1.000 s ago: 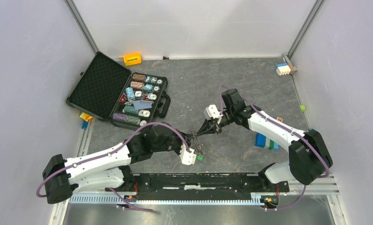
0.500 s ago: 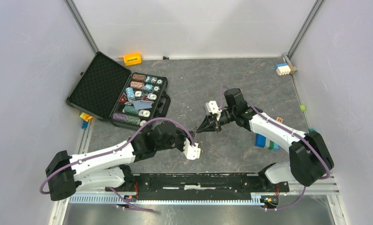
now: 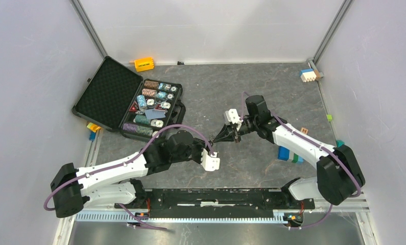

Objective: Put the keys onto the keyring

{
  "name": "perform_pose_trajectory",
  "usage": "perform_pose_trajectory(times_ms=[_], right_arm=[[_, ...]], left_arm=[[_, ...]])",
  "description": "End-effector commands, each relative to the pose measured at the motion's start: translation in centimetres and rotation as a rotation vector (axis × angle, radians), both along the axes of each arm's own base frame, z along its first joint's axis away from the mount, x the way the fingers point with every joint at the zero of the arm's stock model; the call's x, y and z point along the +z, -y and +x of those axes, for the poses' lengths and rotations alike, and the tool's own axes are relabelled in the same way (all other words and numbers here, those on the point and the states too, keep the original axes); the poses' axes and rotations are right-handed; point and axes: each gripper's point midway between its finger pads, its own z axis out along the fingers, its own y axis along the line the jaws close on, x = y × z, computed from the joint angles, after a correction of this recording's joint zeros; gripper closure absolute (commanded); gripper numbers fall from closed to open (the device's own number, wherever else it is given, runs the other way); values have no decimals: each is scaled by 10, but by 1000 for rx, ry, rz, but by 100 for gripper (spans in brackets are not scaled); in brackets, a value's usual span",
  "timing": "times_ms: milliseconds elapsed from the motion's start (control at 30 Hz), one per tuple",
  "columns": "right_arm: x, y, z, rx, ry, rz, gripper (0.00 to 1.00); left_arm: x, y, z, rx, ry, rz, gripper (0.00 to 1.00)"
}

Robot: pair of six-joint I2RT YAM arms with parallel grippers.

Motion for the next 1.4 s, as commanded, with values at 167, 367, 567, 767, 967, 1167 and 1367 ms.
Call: perform_pose_trajectory(times_ms=[167, 367, 567, 767, 967, 1167, 1367], right_arm=[[14, -3, 0, 8, 71, 42, 100], [16, -3, 2, 2, 74, 42, 100], [19, -3, 3, -5, 82, 44, 100], [20, -2, 4, -24, 74, 38, 100], [22, -2, 5, -36, 98, 49, 100], [23, -2, 6, -39, 101, 49, 100], [23, -2, 6, -42, 94, 49, 100]], left_arm=[[52, -1, 6, 49, 38, -117, 50], [59, -19, 10, 90, -18, -133, 39], [69, -20, 10, 102, -87, -187, 40], [69, -4, 1, 65, -273, -193, 58], [70, 0, -2, 47, -447, -233, 67], [69, 1, -4, 30, -554, -249, 70], [63, 2, -6, 16, -589, -247, 73]])
